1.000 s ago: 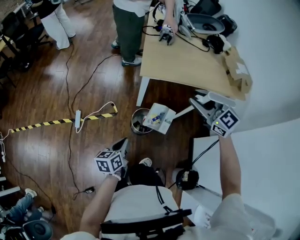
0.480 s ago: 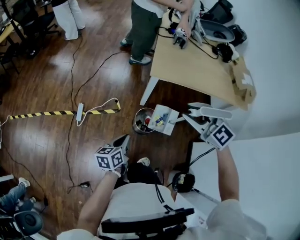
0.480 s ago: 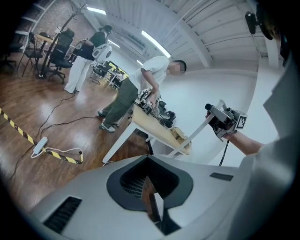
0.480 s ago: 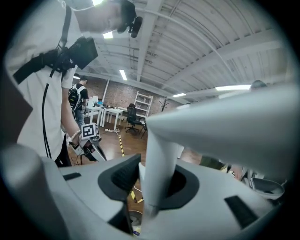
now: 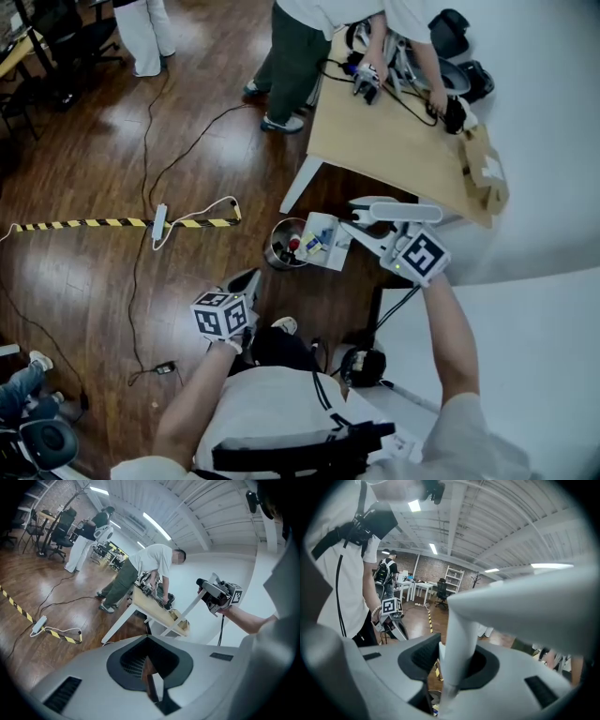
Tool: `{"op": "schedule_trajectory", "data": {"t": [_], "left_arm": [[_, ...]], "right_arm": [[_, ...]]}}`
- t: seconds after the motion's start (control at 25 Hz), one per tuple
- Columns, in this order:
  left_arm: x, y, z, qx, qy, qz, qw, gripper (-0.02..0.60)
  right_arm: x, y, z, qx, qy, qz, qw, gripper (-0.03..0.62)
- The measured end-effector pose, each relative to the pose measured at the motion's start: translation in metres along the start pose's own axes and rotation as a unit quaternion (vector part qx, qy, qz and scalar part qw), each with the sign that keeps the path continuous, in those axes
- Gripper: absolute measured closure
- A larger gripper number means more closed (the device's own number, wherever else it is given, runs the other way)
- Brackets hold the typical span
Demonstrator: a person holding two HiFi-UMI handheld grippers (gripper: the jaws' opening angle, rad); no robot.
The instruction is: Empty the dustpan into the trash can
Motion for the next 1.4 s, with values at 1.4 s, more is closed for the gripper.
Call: {"op": "schedule_trajectory", "data": {"t": [1.4], "left_arm": [[0.016,0.017,-0.031,0.004,-0.004,-0.019,0.9998,0.594]], "right_arm": [[-0.009,0.013,0.014,0.008,0.010,0.022,1.000,0.462]]}}
Point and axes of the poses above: the fingertips, and each gripper's own axes: z forward along the fingers, y to its left, x out of its underside, the point moved 2 cm from there along -z, backward along the fingers, and after that the axes turned 12 degrees about y, right-handed, at the moved point
